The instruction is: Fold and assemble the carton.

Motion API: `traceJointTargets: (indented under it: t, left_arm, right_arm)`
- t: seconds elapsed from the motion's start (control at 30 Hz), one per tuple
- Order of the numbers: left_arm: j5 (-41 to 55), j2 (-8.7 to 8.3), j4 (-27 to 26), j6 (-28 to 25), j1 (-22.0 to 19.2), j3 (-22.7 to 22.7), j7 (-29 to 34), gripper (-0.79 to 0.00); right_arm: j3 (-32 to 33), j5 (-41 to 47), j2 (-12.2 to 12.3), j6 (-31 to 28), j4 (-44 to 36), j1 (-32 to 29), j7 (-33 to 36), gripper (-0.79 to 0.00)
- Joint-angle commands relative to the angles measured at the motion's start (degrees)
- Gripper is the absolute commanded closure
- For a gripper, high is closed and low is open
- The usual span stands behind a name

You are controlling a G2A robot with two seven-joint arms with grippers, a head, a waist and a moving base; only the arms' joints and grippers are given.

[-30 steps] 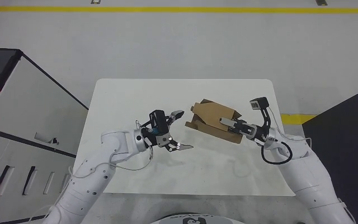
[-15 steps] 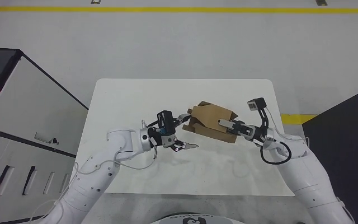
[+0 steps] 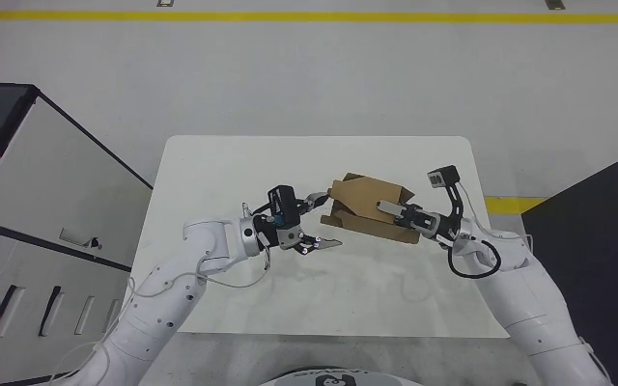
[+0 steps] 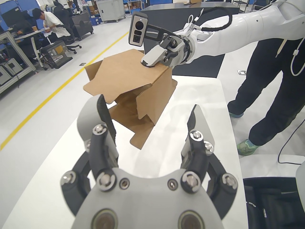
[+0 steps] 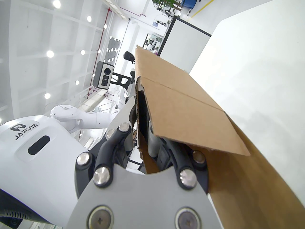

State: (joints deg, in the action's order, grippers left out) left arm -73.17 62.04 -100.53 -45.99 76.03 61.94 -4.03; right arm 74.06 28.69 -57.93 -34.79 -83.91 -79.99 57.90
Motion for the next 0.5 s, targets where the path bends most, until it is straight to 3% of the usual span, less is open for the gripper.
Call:
traceJointTargets:
  t: [0.0,0.47]
  left_arm:
    - [-0.1,-0.05,-0.2,0.0,0.1,0.2,-0.1,-0.653]
    - [0.1,0.23,0.6,-0.6,-0.9,-1.9,0.7,-0.622]
  right_arm:
    - [-0.1,-0.2,0.0,0.4,0.2,0.1,-0.3,0.000]
    - [-0.5,1.3,-0.2,0.8,1.1,0.5,0.4,0.000]
